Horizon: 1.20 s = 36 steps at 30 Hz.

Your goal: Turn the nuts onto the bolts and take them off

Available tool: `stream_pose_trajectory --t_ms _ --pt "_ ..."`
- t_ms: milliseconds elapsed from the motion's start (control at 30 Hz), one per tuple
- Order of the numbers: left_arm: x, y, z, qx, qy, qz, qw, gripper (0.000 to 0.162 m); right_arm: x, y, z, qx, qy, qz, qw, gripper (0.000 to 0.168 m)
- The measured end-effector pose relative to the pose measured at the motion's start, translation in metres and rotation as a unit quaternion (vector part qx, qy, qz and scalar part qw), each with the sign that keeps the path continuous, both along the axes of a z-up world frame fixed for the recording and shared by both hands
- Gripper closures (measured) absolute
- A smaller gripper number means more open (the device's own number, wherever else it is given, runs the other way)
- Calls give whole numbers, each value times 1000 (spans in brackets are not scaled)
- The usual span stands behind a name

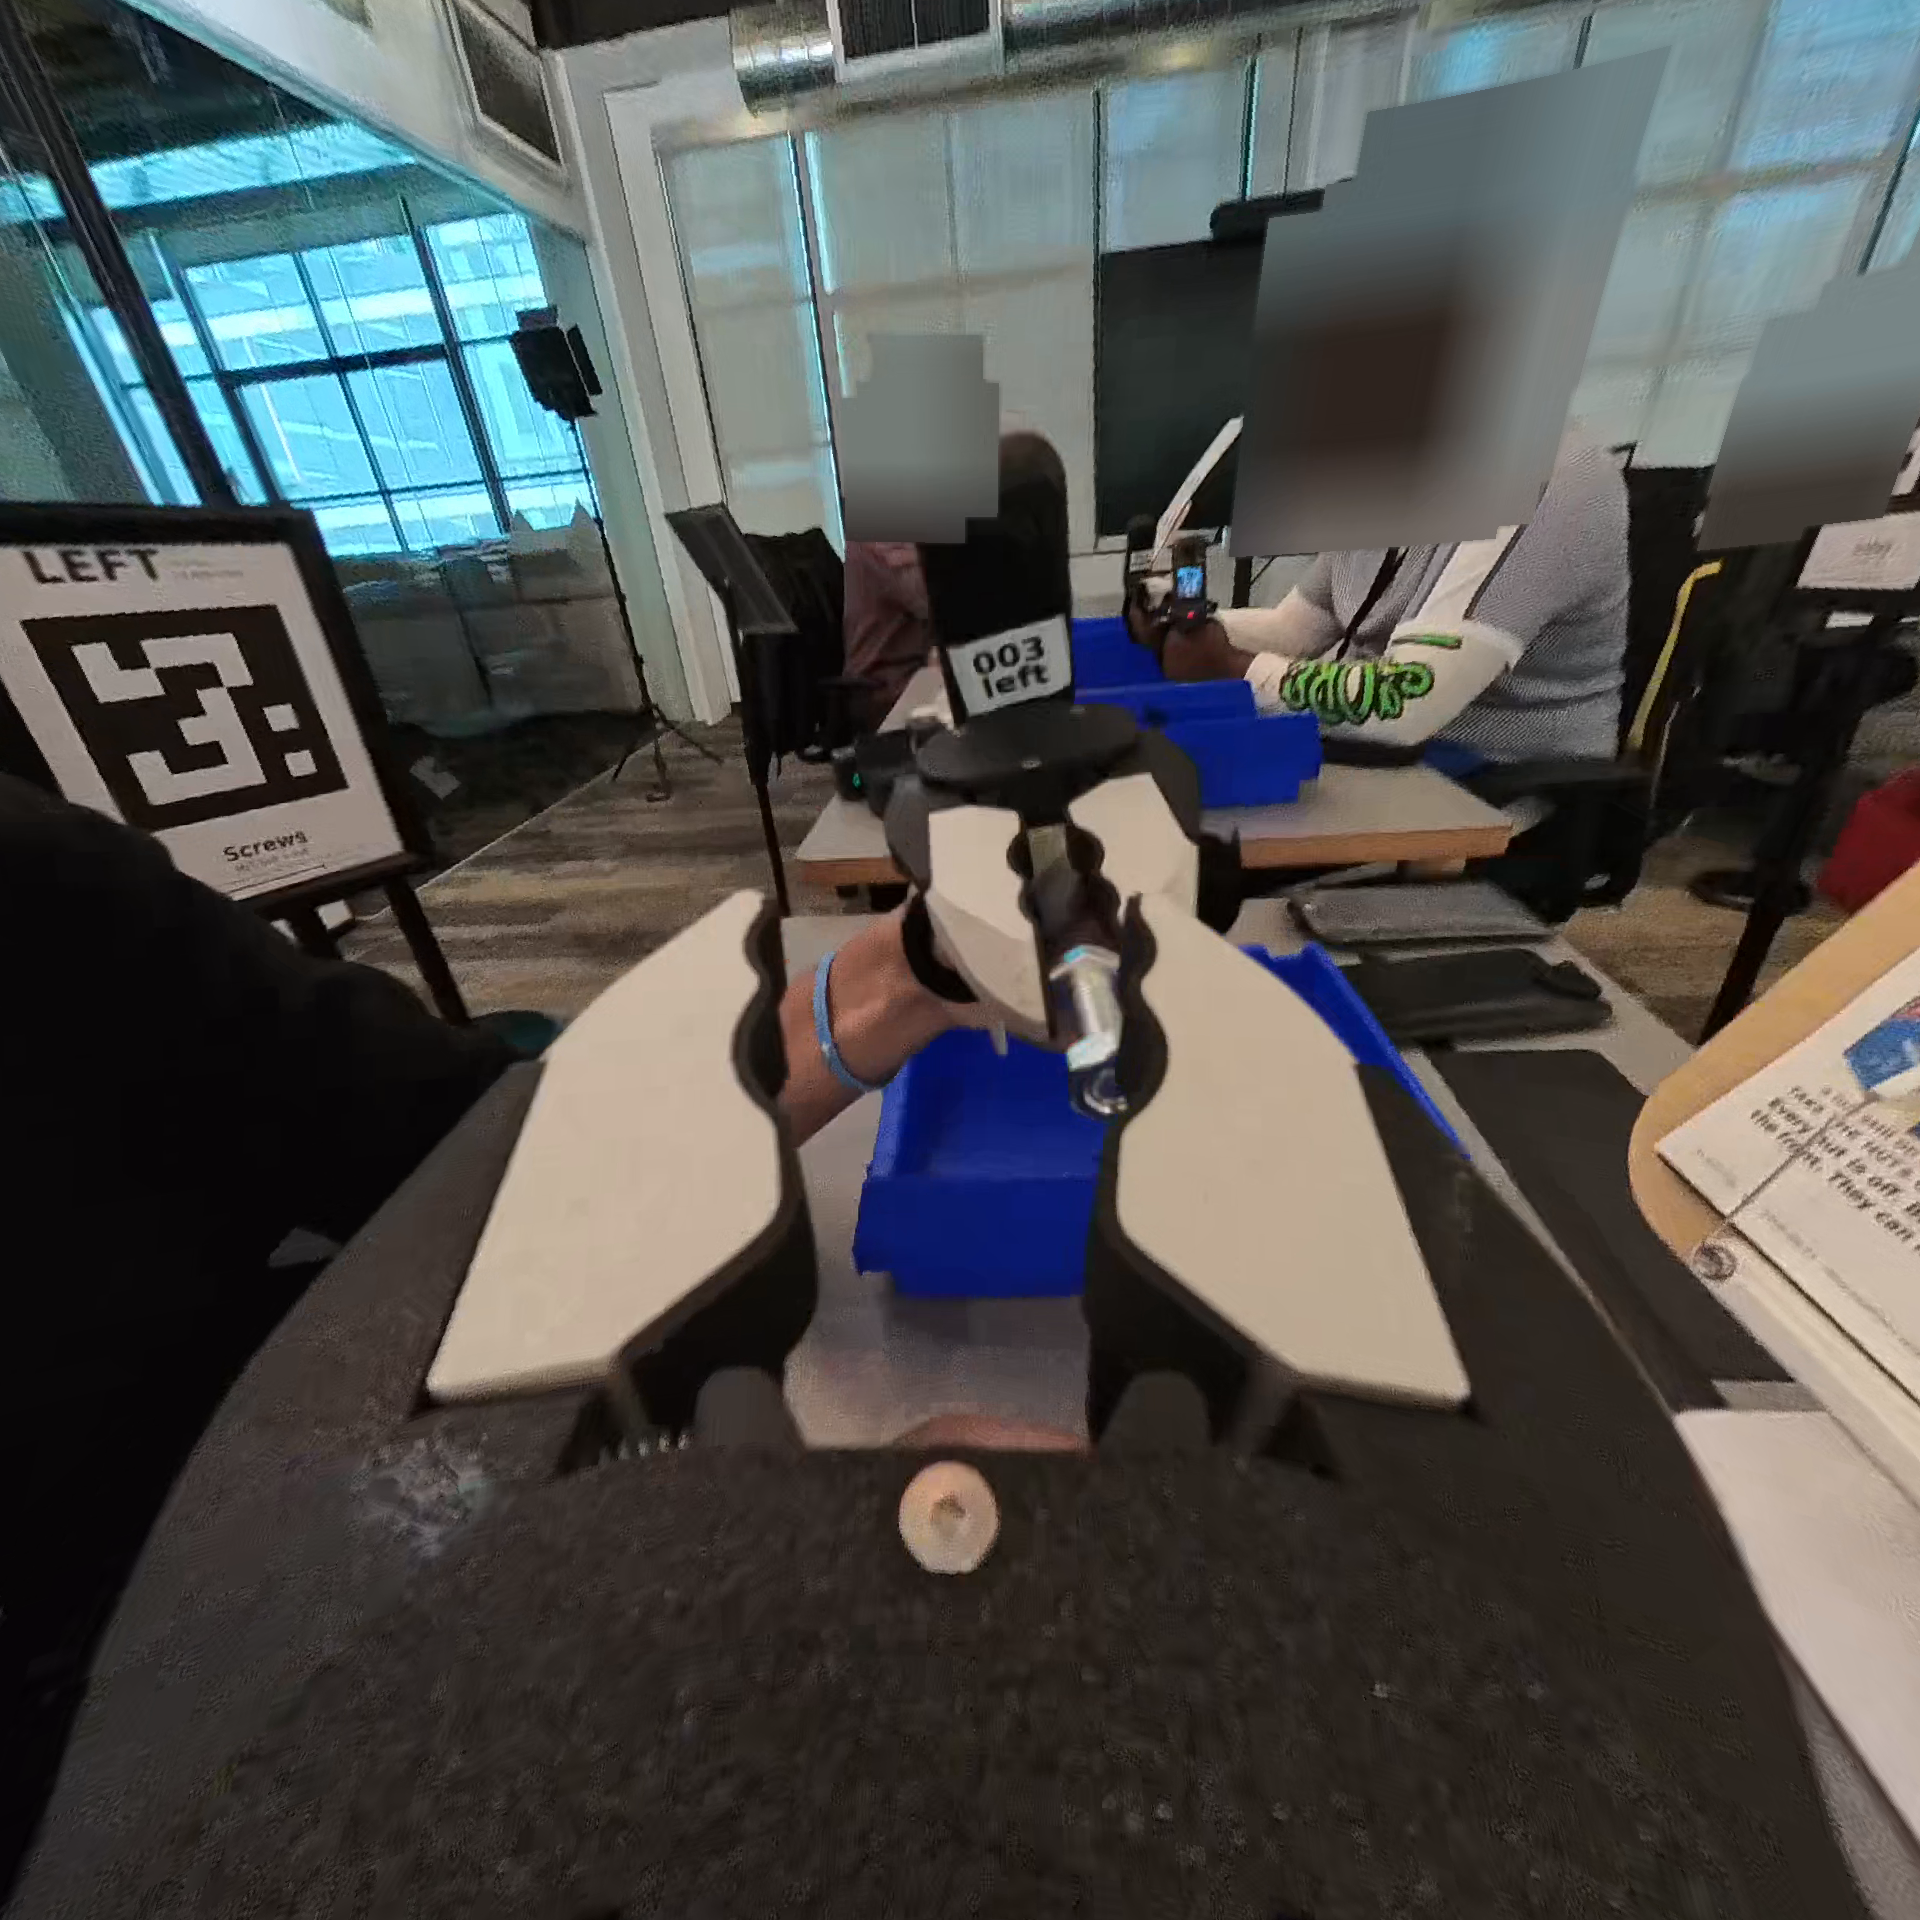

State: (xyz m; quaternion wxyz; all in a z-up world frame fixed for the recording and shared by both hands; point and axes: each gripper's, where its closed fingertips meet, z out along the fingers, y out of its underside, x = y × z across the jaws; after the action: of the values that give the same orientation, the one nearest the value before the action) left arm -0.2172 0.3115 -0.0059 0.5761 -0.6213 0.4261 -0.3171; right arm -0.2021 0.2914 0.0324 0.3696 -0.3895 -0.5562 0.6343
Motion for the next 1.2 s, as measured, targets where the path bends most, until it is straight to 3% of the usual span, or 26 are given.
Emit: stream_pose_trajectory --t_ms 67,233,500,700,900,1067,1200 --pt "0 -2 2 1 -8 -7 1000 146 2 10 -1 -8 -7 -22 1000 104" --pt "-1 -6 9 11 -16 -10 1000 146 -7 8 -49 -32 -133 16 990 107" --pt "-8 5 -2 -5 -7 9 1000 146 -6 17 -10 -26 -25 -32 999 106" --pt "-8 1 3 3 -12 6 1000 145 -10 9 -48 -45 -127 18 991 109" --pt "-8 5 -3 -5 -2 12 1000 145 -7 11 -17 -39 -50 -9 998 103" --pt "-6 1 2 2 -9 4 1000 146 -9 17 -49 -40 -131 -7 991 104" --pt "-6 2 0 0 -4 6 1000 145 -10 5 -39 -50 -105 20 993 102"
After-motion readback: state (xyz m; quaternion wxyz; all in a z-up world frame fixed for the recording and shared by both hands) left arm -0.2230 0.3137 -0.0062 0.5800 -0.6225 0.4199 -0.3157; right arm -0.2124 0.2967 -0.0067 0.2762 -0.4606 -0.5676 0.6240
